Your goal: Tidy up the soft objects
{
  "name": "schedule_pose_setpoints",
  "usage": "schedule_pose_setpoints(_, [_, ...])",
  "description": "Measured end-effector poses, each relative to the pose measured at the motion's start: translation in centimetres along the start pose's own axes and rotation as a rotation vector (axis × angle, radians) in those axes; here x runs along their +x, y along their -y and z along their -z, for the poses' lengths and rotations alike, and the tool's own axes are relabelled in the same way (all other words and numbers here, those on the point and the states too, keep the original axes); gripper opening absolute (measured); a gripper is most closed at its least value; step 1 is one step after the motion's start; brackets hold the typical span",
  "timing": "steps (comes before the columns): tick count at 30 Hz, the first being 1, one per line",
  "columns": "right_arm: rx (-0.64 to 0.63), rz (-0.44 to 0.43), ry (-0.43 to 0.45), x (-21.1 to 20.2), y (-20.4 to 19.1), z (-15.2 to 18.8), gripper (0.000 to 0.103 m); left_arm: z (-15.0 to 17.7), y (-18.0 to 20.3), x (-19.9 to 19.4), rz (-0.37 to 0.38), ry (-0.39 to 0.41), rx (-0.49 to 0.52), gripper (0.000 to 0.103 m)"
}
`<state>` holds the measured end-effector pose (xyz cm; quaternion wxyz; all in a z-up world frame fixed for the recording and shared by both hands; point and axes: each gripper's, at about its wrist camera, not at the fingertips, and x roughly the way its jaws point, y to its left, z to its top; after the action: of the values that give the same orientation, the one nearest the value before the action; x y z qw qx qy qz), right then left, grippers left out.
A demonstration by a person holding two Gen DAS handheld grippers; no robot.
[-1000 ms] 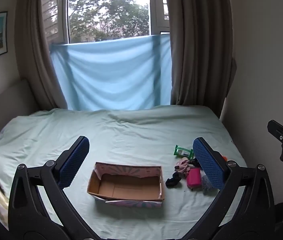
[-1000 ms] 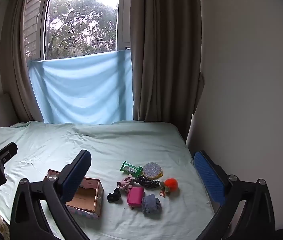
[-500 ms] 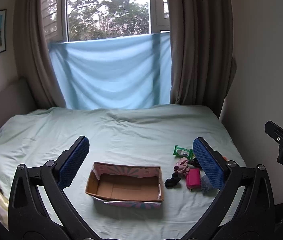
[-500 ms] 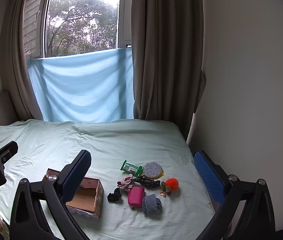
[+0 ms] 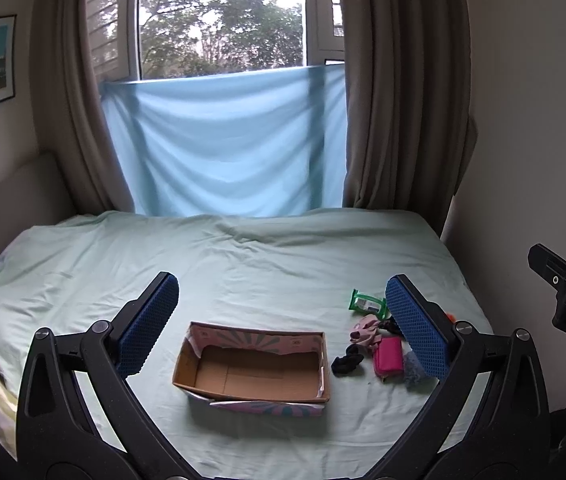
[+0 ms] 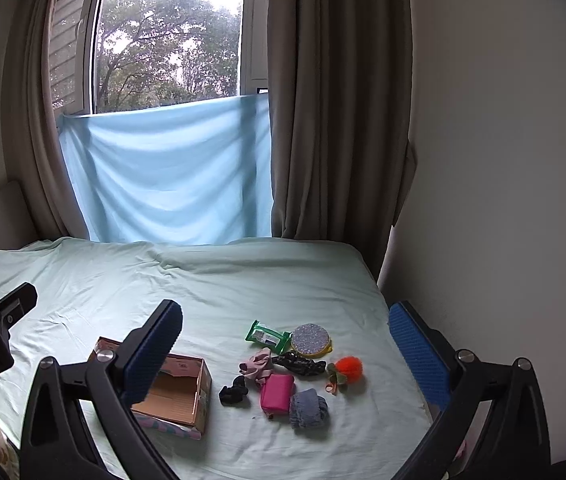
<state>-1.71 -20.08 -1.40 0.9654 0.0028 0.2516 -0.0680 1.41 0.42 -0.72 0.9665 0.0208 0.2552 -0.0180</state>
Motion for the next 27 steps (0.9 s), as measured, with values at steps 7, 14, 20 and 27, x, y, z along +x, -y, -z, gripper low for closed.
schedule_pose_setpoints(7, [0.001,-0.003,-0.001,-0.02,-0.38,0.31,0.103,0.01,0.08,-0.03,-0.001,0.001,0.002,0.103])
schedule_pose_setpoints(14, [0.003,-0.004,-0.004,-0.14,-0.73,0.52,0.103,-0.06,-0.14,-0.1,-0.007,0.002,0.002,0.103])
schedule_pose_setpoints(20, [0.006,-0.003,-0.007,-0.29,-0.78,0.44,0.103,-0.12,-0.11,-0.06,-0.005,0.003,0.0,0.103])
schedule_pose_setpoints(27, [0.006,-0.004,-0.007,-0.38,-0.78,0.21,0.103,-0.24,-0.17,0.0,-0.005,0.001,-0.002,0.103])
